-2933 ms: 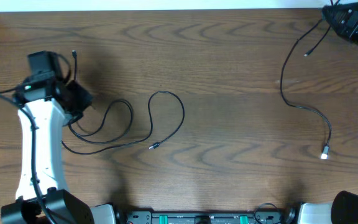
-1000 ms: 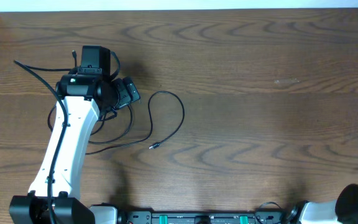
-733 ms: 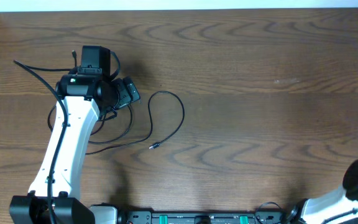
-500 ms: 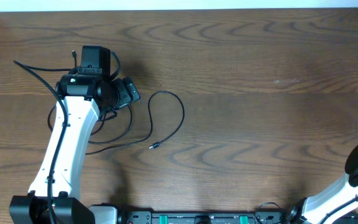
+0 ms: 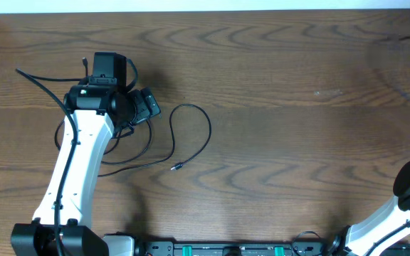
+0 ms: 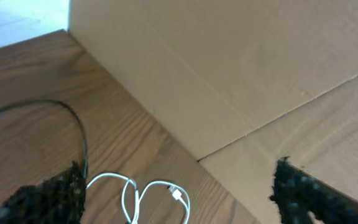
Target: Untangle cables
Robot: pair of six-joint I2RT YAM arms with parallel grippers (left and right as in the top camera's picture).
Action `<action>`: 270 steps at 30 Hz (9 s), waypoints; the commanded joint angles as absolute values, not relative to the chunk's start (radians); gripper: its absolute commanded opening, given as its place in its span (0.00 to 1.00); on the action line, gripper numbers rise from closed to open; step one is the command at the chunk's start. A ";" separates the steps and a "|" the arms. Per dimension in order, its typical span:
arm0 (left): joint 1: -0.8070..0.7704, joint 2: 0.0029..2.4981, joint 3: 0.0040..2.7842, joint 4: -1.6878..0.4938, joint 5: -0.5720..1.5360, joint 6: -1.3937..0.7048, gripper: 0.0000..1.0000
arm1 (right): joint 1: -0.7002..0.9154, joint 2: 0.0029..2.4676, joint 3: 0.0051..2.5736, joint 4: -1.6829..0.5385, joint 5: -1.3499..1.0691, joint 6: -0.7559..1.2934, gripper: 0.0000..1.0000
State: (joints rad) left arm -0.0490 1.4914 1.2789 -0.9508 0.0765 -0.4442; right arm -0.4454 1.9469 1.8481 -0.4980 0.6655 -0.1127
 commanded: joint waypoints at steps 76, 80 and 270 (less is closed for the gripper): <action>-0.023 1.498 1.277 -0.983 -0.322 -0.446 0.98 | 0.841 2.060 1.847 -0.990 0.089 0.547 0.99; 0.033 1.498 1.277 -0.991 -0.327 -0.446 0.98 | 0.860 2.060 1.847 -0.992 0.107 0.597 0.99; 0.457 1.498 1.269 -0.990 -0.323 -0.469 0.98 | 0.856 2.255 1.768 -1.003 0.599 0.323 0.01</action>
State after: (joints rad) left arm 0.4545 1.4914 1.2785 -0.9874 -0.3058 -0.4522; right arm 0.8928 2.2719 1.7229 -0.9848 0.5900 0.2798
